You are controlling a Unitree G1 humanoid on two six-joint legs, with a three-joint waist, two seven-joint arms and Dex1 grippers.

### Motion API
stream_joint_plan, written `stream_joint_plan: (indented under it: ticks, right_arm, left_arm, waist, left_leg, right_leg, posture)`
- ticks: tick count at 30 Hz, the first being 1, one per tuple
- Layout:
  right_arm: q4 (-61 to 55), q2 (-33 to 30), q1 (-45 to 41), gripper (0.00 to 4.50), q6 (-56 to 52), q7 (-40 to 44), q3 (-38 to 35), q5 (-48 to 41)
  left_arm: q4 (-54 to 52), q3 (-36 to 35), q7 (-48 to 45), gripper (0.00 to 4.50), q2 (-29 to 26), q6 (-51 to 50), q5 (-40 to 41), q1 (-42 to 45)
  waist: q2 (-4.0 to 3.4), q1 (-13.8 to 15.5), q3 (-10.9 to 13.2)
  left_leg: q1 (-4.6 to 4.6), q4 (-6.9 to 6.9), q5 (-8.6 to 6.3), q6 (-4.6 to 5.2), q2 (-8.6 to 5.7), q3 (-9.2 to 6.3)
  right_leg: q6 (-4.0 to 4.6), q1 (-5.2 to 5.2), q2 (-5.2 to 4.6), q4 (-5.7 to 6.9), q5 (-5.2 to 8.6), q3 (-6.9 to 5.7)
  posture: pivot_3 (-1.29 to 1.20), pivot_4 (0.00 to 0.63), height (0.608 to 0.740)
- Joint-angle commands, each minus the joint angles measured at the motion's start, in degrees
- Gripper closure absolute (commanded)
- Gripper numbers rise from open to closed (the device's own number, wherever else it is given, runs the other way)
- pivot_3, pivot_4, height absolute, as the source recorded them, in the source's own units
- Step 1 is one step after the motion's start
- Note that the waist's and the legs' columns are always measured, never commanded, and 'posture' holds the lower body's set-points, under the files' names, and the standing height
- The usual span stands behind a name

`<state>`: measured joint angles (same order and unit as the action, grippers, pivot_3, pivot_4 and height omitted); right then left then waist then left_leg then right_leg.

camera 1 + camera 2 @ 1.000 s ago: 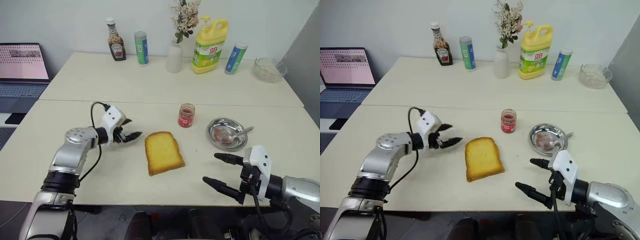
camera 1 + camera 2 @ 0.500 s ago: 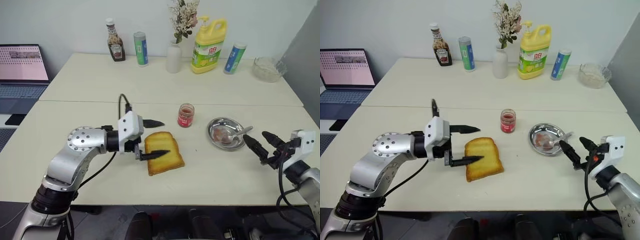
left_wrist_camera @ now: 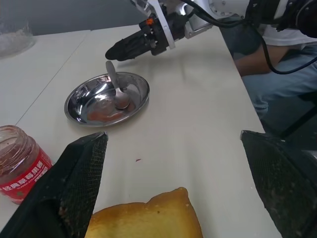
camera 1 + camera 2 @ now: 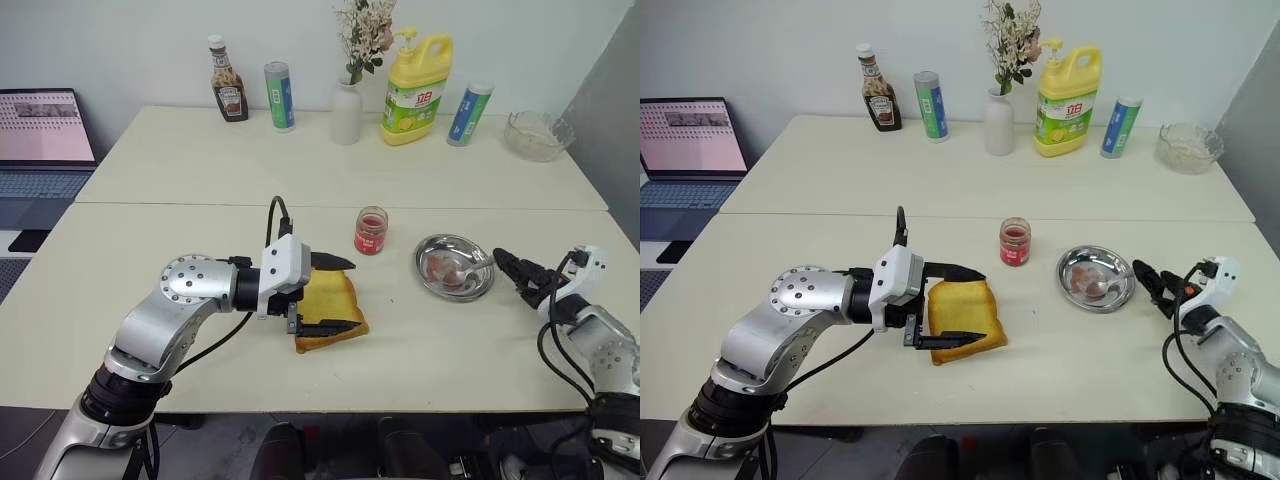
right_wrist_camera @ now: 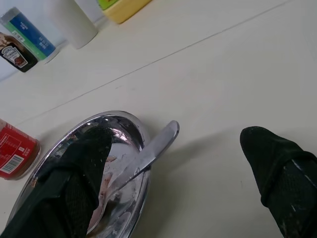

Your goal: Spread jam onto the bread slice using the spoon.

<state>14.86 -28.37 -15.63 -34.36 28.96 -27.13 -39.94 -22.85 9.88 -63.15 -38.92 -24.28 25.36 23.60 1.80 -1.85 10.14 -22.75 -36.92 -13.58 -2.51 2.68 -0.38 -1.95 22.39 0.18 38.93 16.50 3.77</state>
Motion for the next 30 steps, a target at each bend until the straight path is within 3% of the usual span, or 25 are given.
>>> stream_joint_plan:
  ticks: [1,13,16,27,30]
  right_arm:
    - [3.2,-0.3,-2.8,0.0,0.2,2.3,-0.8,-0.8]
    - [12.0,-0.1,-9.0,0.0,0.2,6.1,0.0,0.0]
    - [13.9,-0.1,-9.9,0.53,0.2,6.9,0.2,0.5]
    - [15.6,0.0,-12.0,4.42,-0.9,7.4,-1.7,-1.1]
    - [13.4,-0.3,-11.8,4.47,-2.4,6.9,-3.4,-3.2]
  left_arm:
    - [-0.6,0.1,-0.1,0.02,-0.1,1.9,-1.0,0.1]
    - [1.1,0.4,-0.8,0.02,0.0,2.6,-2.4,0.6]
    - [1.1,0.5,-0.8,0.0,0.0,2.5,-2.7,0.8]
    - [2.5,0.8,-0.7,0.0,0.6,3.3,-3.8,2.1]
    - [3.0,0.7,-0.4,0.0,0.8,3.6,-4.2,2.2]
  waist:
    - [-0.01,0.0,0.0]
    - [-0.03,-0.4,0.0]
    - [-0.03,-0.6,0.0]
    - [-0.04,-0.9,0.0]
    - [-0.03,-0.8,0.0]
  left_leg:
    - [0.0,0.0,0.0,0.0,0.0,0.01]
    - [0.06,0.0,0.0,0.0,0.02,0.12]
    - [0.07,-0.01,0.0,0.0,0.03,0.15]
    - [0.06,-0.02,0.0,0.0,0.02,0.19]
    - [0.1,-0.02,0.0,0.0,0.03,0.17]
  right_leg:
    - [0.0,0.0,0.0,0.0,0.0,0.0]
    - [-0.02,0.0,0.03,0.02,0.0,0.11]
    - [-0.03,0.0,0.03,0.02,-0.01,0.14]
    - [-0.06,0.01,0.02,0.0,-0.03,0.18]
    - [-0.08,-0.04,0.03,0.0,-0.02,0.16]
  posture:
    - [0.0,0.15,0.74]
    - [0.0,0.15,0.74]
    - [0.0,0.15,0.74]
    - [0.0,0.15,0.74]
    - [0.0,0.15,0.74]
